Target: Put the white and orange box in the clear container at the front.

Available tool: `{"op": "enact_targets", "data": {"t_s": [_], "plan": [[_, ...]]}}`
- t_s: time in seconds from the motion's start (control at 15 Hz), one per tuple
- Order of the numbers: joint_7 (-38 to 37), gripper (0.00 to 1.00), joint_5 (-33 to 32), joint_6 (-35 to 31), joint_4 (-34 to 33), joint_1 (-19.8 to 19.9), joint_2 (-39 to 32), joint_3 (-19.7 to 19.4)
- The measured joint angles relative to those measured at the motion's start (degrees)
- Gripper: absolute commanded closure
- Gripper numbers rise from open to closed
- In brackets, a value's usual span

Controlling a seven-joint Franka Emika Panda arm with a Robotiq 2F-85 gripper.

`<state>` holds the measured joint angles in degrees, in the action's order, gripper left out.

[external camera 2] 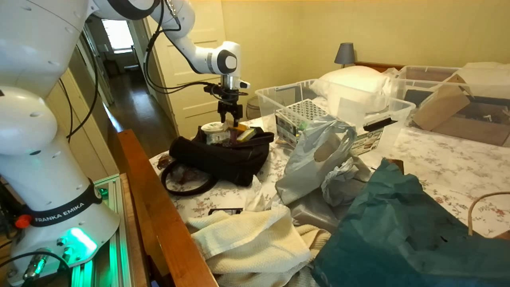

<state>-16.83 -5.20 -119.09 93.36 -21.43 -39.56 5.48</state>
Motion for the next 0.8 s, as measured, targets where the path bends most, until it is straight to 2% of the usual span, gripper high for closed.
{"op": "enact_targets", "data": {"t_s": [0.07, 0.2, 0.33, 0.53, 0.8], "plan": [[-0.25, 0.26, -0.14, 0.00, -0.26, -0.09, -0.41, -0.11], [-0.49, 0.41, -0.24, 0.00, -0.87, -0.23, -1.17, -0.29], [-0.63, 0.52, -0.29, 0.10, -1.41, -0.26, -1.71, -0.40], [-0.76, 0.58, -0.31, 0.80, -2.02, -0.27, -1.92, -0.53], [-1.19, 0.59, -0.31, 1.16, -2.32, -0.35, -1.93, -0.54]]}}
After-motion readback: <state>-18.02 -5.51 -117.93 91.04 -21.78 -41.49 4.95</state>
